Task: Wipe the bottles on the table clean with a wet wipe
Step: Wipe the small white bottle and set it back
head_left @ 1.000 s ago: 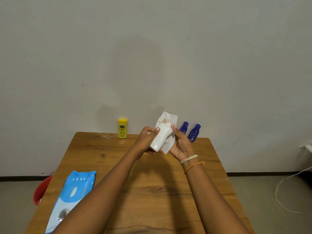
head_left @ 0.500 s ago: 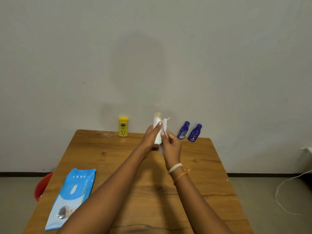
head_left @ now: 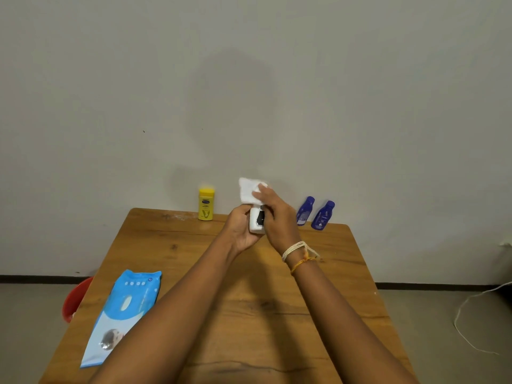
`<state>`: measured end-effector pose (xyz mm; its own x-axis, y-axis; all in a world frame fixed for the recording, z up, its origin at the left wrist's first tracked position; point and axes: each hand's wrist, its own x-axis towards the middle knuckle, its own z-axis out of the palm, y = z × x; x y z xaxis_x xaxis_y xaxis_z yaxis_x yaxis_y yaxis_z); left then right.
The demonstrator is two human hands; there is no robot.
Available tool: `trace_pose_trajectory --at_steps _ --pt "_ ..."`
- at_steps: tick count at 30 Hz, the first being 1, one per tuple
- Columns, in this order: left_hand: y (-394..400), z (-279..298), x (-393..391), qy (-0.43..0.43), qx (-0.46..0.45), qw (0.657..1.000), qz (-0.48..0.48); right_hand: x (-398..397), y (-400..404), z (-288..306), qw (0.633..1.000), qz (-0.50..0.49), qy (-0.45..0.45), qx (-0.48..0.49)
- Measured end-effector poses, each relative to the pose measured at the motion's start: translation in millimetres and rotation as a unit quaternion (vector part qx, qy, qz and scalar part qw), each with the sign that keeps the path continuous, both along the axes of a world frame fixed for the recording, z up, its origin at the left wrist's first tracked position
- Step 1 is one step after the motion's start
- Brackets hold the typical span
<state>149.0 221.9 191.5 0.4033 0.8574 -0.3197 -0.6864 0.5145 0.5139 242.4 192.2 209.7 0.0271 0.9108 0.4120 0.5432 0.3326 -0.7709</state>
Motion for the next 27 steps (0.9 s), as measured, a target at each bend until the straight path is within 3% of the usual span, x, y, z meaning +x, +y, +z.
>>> trace_pose_trajectory --at_steps 6,9,13,18,23,27 --pt "6 -17 -14 -0.03 -0.038 0.999 0.001 0 -50 -41 0.977 0.028 -0.174 0.117" --pt "-1 -21 -17 -0.035 -0.024 0.999 -0.012 10 -53 -37 0.973 0.04 -0.186 0.131" --pt "-2 -20 -17 -0.043 -0.029 0.998 0.024 17 -32 -6 0.993 -0.031 -0.026 0.107" --pt "1 -15 -11 -0.045 -0.015 0.998 0.039 5 -9 -5 0.991 0.003 0.12 -0.056" --pt "10 -20 -17 -0.054 -0.026 0.997 0.048 -18 -23 -25 0.923 -0.027 0.361 -0.131" --pt "11 -20 -17 0.009 -0.017 0.994 0.105 -36 -32 -30 0.871 -0.048 0.462 -0.158"
